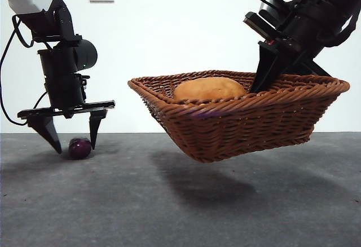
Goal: Help me put the vegetables on the table into the basket
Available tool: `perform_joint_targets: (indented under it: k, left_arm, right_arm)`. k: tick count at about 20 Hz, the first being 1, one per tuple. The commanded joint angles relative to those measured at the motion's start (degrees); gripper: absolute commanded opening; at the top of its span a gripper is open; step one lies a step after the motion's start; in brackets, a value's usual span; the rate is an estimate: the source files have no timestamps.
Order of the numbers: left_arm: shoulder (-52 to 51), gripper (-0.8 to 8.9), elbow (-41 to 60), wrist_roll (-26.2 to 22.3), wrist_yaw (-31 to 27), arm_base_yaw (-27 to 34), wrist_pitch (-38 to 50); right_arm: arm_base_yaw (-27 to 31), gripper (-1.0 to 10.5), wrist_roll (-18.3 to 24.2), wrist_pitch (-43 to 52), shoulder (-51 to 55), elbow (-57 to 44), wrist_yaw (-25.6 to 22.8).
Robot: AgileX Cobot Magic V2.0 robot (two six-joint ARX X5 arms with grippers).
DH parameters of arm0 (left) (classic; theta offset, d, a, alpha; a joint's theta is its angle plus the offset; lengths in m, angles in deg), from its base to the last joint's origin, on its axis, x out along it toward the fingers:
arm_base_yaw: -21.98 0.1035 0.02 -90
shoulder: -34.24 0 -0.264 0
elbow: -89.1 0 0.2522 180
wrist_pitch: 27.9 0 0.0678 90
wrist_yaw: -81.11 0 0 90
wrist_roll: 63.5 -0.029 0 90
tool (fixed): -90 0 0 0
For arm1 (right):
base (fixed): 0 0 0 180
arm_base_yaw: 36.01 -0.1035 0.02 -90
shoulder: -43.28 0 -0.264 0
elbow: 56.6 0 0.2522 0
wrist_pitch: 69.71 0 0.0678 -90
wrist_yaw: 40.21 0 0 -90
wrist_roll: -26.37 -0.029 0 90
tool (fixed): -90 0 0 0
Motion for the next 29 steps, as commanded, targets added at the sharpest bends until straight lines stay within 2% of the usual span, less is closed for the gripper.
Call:
perform_joint_targets:
  k: [1,2,5,6,8,10,11,13,15,17,20,22,23,27,29]
  left_arm:
    - [1.33,0.31,0.24,-0.33,1.03,-0.48,0.66]
    - [1.36,-0.1,0.24,-0.5,1.86,-0.61,1.16]
    - [1.36,-0.08,0.24,-1.33,2.08,-1.36,2.21]
    - [1.33,-0.08,0.24,-2.84,4.42,-1.36,2.43]
    - [0.22,-0.08,0.24,-8.9,7.34,-1.31,1.53]
    - [-2.73,-0.08,0.24,-17.44,7.37,-1.11,-0.13]
    - [-5.14,-0.08,0.24,-20.0,7.63,-0.81,-0.76]
    - [-11.13,-0.08,0.24,-22.25,12.24,0.2,-0.85]
    - [-18.03,-0.08,0.24,-22.47,20.06,1.11,-1.84]
    - [-24.57,-0.08,0.26,-25.14,24.04,0.98,-5.81]
    - [-33.33,-0.08,4.26,-21.99,35.1,-2.25,-4.33]
    - [-39.36,-0.08,11.78,-20.13,35.41,-7.37,-1.27]
    - [-42.01,-0.08,16.66,-17.51,35.43,-10.1,1.73]
    - [-48.44,-0.09,31.8,3.37,36.02,-19.63,24.2]
    - [-47.89,-0.09,34.75,9.16,32.46,-22.99,29.44]
  right_arm:
    - [-0.15,-0.1,0.26,0.83,-0.42,-0.13,0.79]
    - [-0.15,-0.1,0.39,0.83,-0.42,-0.13,0.79]
    - [-0.15,-0.1,0.42,0.85,-0.42,-0.13,0.76]
    - [-0.15,-0.1,0.42,0.85,-0.42,-0.13,0.74]
    - [-0.15,-0.1,0.13,0.87,-0.42,-0.13,0.72]
    - [-0.15,-0.1,-0.2,0.81,-0.42,-0.13,0.44]
    - [-0.15,-0.1,-0.28,0.61,-0.42,-0.13,-0.5]
    - [-0.2,-0.1,-0.72,0.15,-0.44,-0.13,-1.86]
    - [-0.22,-0.1,-1.9,0.9,-0.46,-0.13,-1.86]
    - [-0.22,-0.1,-3.98,2.73,-0.5,-0.13,-2.47]
    - [-0.42,-0.1,-5.97,4.35,-0.52,-0.13,-2.47]
    - [-1.4,-0.1,-6.25,4.63,-0.52,-0.15,-4.61]
    - [-1.42,-0.1,-6.49,4.87,-0.52,-0.13,-5.09]
    - [-1.95,-0.1,-7.85,5.11,-0.52,-0.13,-4.85]
    - [-3.23,-0.1,-8.0,5.07,-0.52,-0.13,-4.87]
